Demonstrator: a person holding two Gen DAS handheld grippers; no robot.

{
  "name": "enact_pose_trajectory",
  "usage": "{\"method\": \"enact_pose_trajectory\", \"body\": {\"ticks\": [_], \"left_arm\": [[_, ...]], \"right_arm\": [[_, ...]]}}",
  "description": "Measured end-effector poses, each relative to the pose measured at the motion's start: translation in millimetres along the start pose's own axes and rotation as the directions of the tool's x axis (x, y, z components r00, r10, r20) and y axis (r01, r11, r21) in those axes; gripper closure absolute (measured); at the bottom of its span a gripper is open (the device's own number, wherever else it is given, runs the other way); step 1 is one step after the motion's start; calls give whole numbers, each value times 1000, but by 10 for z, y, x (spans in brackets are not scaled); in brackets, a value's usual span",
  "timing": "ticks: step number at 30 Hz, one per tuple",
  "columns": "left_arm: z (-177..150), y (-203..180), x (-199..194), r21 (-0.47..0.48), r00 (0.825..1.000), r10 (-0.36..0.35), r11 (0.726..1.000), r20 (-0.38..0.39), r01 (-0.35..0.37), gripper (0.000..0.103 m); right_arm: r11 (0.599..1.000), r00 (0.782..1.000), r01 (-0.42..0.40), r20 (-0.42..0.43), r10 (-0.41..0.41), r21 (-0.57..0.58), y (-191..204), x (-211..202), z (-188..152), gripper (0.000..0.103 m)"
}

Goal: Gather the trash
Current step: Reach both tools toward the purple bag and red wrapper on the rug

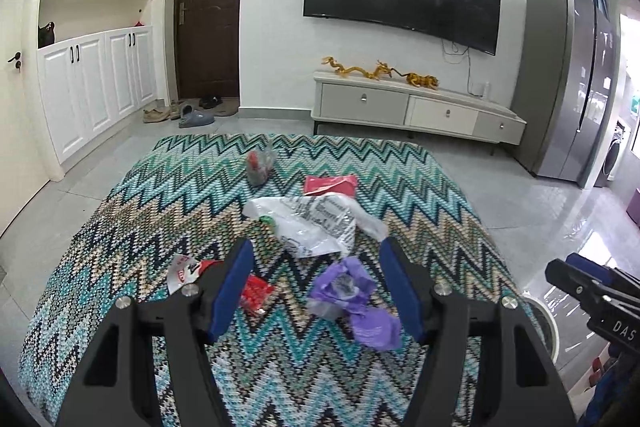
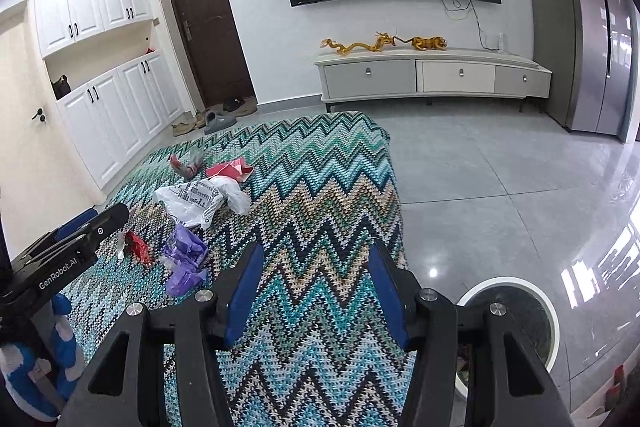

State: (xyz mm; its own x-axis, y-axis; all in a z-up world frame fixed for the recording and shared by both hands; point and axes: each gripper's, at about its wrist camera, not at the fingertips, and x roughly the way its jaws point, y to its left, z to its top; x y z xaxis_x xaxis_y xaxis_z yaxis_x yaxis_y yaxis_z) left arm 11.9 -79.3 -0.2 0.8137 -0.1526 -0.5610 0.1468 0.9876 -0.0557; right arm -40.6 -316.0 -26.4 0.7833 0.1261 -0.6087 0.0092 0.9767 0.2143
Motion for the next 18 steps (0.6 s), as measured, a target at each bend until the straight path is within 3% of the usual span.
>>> {"method": "enact_pose_trajectory", "body": {"ticks": [18], "left_arm": [[-254, 420, 205, -25, 995, 34, 999, -93, -36, 39]], "right_arm": [[999, 997, -48, -56, 47, -21, 101, 258, -61, 51]]}}
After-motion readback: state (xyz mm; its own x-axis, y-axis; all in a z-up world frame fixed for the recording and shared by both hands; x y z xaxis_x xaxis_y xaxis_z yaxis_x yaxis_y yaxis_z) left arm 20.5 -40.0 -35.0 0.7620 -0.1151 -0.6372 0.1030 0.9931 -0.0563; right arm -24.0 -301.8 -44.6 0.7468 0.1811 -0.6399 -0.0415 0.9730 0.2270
